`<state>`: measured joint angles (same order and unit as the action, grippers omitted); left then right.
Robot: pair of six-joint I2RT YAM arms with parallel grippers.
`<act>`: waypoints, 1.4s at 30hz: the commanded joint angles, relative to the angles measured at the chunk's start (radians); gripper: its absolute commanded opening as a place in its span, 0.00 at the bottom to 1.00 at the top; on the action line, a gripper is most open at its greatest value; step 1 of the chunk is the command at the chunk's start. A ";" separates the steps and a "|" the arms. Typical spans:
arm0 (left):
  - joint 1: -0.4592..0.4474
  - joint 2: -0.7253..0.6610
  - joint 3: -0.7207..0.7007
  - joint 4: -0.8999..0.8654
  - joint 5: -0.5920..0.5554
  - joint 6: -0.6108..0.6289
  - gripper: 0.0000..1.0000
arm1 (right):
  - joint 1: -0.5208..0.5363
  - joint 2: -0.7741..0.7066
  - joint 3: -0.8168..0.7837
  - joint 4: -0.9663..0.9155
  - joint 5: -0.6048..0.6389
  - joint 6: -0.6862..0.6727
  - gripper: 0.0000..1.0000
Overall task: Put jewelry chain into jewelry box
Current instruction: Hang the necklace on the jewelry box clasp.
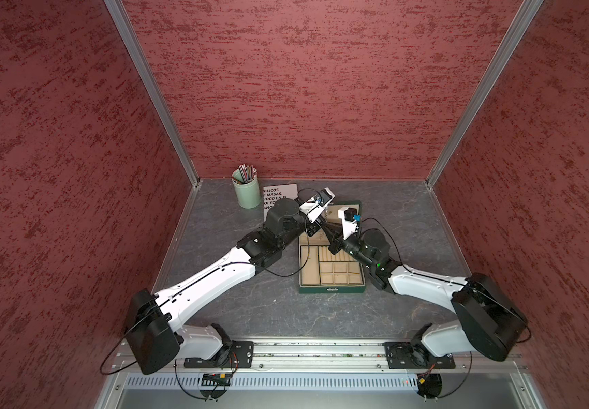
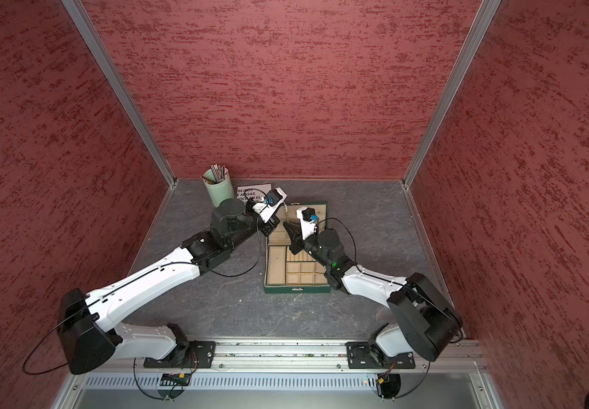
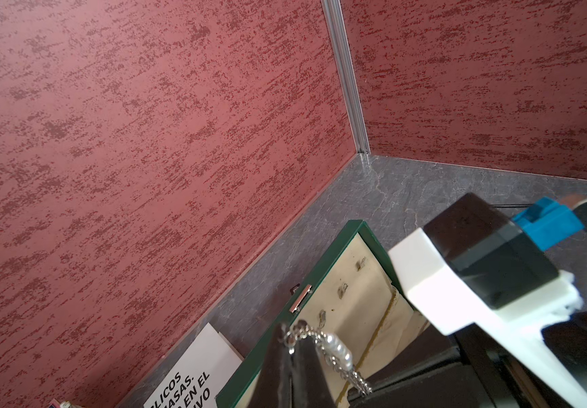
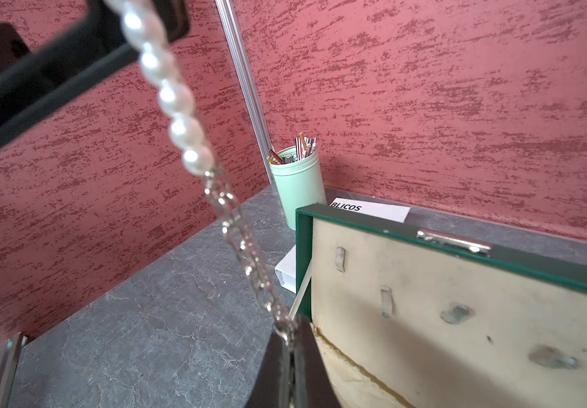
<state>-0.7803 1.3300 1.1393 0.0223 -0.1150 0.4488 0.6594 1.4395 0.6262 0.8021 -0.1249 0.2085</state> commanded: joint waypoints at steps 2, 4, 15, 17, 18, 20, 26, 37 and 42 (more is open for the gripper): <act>0.025 -0.012 -0.030 0.042 -0.017 -0.075 0.00 | 0.004 -0.006 0.048 -0.062 0.088 -0.028 0.00; 0.044 -0.011 -0.059 0.075 -0.015 -0.122 0.00 | 0.000 0.004 0.061 -0.068 0.109 -0.045 0.00; 0.122 0.086 -0.098 0.247 -0.024 -0.282 0.00 | -0.035 0.163 0.143 0.002 0.159 -0.063 0.00; 0.125 0.107 -0.100 0.274 -0.017 -0.290 0.00 | -0.035 0.187 0.145 0.024 0.162 -0.062 0.00; 0.125 0.118 -0.098 0.286 -0.012 -0.291 0.00 | -0.036 0.196 0.147 0.035 0.166 -0.064 0.00; 0.125 0.140 -0.091 0.300 -0.008 -0.294 0.00 | -0.038 0.217 0.146 0.056 0.174 -0.070 0.00; 0.133 0.191 -0.060 0.324 0.005 -0.290 0.00 | -0.045 0.253 0.150 0.099 0.184 -0.089 0.00; 0.141 0.224 -0.022 0.333 0.024 -0.291 0.00 | -0.068 0.236 0.144 0.121 0.193 -0.114 0.00; 0.141 0.230 -0.017 0.338 0.029 -0.291 0.00 | -0.077 0.222 0.137 0.121 0.192 -0.124 0.00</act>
<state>-0.6453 1.5463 1.0939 0.3237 -0.1024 0.1688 0.5915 1.6920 0.7452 0.8867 0.0406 0.1001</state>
